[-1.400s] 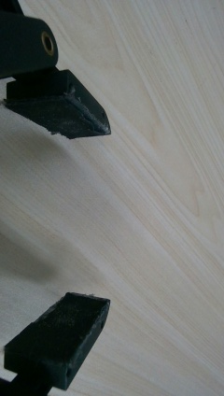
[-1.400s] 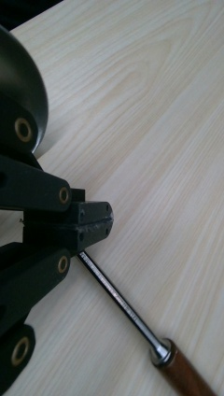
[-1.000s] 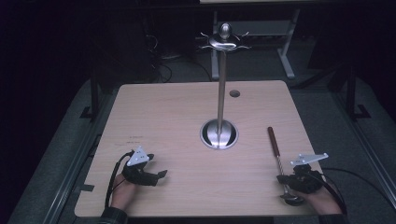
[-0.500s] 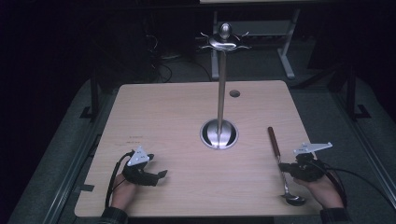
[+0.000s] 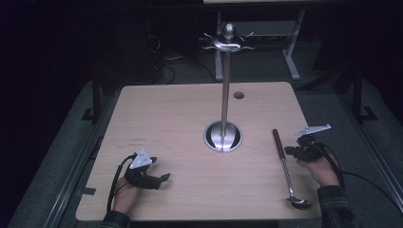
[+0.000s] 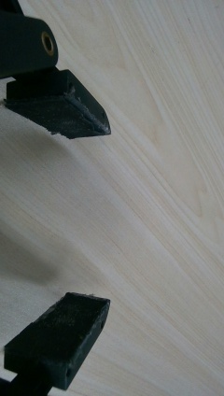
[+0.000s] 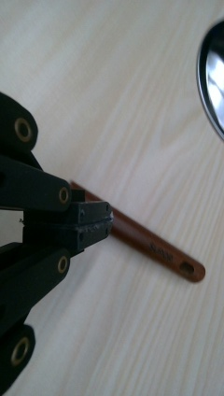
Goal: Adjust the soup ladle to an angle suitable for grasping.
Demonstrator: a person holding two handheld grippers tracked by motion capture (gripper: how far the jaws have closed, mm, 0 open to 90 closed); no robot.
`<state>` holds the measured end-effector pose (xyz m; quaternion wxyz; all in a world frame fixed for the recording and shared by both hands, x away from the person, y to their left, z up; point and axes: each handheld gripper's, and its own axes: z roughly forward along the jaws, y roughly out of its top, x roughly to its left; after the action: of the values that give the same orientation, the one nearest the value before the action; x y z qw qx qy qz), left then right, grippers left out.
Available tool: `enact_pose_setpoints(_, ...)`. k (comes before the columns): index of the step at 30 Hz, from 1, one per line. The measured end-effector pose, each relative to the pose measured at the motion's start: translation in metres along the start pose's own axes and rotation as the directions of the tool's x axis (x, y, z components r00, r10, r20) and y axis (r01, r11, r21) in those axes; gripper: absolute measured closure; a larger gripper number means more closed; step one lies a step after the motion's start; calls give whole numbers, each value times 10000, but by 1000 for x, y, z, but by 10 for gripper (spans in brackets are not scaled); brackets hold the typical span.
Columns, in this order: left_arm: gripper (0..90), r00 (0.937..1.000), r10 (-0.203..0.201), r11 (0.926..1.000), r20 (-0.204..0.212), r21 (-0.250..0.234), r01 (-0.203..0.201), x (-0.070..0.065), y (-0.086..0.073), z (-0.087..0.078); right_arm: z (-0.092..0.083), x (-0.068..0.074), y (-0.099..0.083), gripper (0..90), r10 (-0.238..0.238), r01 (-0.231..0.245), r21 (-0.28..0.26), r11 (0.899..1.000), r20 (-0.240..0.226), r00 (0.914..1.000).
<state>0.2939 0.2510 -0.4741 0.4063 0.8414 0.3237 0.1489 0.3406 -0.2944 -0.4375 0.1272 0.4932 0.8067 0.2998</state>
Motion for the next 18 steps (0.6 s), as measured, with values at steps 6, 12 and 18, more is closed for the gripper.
enact_pose_setpoints(6, 140, 10000, 16, 10000, 19, 62, -16, 0, 0, 0, 14, -13, 12, 900, 281, -286, 281, 9992, 186, 9994)
enact_pose_setpoints(12, 140, 10000, 29, 10000, 22, 63, -29, 0, 0, 0, 29, -14, 19, 900, -70, 56, 598, 9982, 233, 9997)
enact_pose_setpoints(18, 140, 10000, 63, 9999, 34, 78, -63, 0, 0, 0, 34, -6, 25, 900, -137, 126, 877, 9961, 124, 9998)
